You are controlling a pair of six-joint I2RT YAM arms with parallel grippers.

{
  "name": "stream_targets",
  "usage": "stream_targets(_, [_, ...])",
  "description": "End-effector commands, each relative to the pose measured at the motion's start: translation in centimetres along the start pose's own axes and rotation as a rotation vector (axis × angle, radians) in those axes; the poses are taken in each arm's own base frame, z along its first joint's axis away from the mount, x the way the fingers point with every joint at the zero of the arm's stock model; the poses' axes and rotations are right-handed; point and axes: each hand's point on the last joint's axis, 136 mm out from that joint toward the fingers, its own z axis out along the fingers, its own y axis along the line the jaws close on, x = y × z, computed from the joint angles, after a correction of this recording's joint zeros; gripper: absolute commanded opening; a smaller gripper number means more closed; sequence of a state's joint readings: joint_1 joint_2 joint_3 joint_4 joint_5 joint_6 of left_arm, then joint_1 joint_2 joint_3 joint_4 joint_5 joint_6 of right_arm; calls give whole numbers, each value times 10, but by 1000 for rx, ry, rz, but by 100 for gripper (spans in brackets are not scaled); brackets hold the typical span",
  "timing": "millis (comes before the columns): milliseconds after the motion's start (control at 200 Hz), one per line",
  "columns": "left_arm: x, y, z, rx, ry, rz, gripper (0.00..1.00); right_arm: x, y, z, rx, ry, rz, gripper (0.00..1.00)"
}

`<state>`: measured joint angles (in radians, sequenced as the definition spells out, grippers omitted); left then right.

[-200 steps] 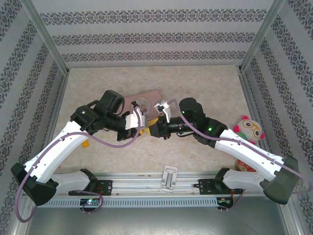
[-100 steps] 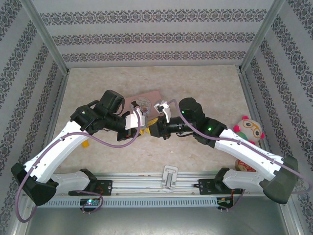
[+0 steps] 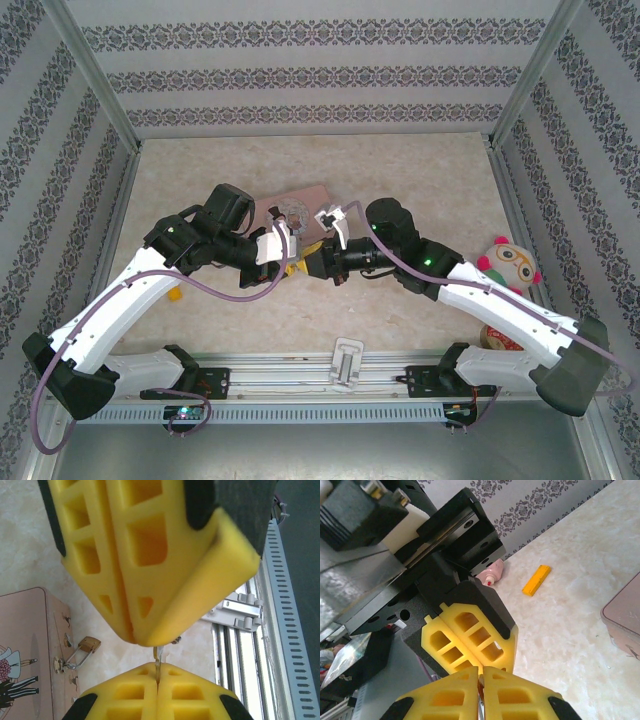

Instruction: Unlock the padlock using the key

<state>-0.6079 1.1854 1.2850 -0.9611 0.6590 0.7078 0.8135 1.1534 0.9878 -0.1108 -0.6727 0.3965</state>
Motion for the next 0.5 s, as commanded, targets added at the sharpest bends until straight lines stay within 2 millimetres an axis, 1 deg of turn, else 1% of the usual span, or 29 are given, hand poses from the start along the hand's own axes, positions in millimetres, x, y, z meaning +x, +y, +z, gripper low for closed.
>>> stream_targets(0, [-5,-4,0,14,-23,26,0,5,1,5,-39,19,13,20])
stream_targets(100, [-5,-4,0,14,-22,25,0,6,3,8,-44,33,6,19])
stream_targets(225, [-5,-4,0,15,-19,22,0,7,0,10,-35,35,6,11])
stream_targets(395, [-3,-4,-1,1,-12,21,0,4,-7,2,4,1,4,0])
stream_targets(495, [-4,-3,-3,-14,-23,19,0,3,-9,-4,27,-20,2,0])
